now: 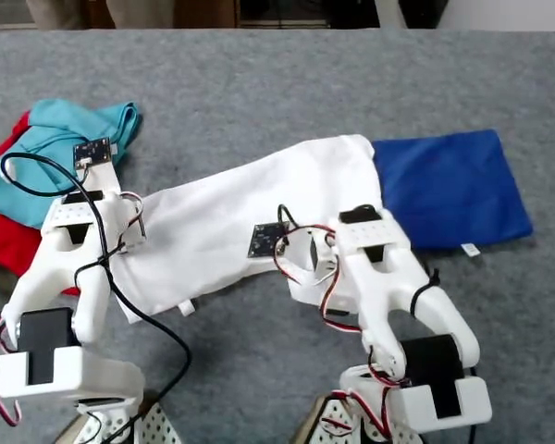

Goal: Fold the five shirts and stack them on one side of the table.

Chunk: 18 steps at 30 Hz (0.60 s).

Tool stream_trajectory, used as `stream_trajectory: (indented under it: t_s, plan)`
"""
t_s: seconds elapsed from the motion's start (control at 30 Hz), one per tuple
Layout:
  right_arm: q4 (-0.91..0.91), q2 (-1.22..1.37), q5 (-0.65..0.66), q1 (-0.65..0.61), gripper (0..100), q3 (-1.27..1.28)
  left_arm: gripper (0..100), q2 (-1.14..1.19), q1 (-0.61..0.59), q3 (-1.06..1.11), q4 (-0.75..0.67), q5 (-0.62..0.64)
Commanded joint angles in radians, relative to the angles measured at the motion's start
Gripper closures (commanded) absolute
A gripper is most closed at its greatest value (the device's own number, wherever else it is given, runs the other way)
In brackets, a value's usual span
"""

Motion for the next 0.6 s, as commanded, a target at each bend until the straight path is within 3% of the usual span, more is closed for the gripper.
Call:
stream_trajectory:
  t_s: [0.0, 0.33, 0.57]
  plan:
    - [-0.012, 0.051, -0.008, -0.016, 80.3, -0.012, 98, -0.005, -0.018, -0.040, 0.003, 0.008]
    - [0.002, 0.137, -0.014, -0.033, 81.1, -0.068, 98, -0.002, -0.018, -0.044, 0.005, 0.008]
    - [0.000, 0.137, -0.041, -0.030, 94.8, -0.068, 98, -0.005, -0.018, -0.038, 0.005, 0.008]
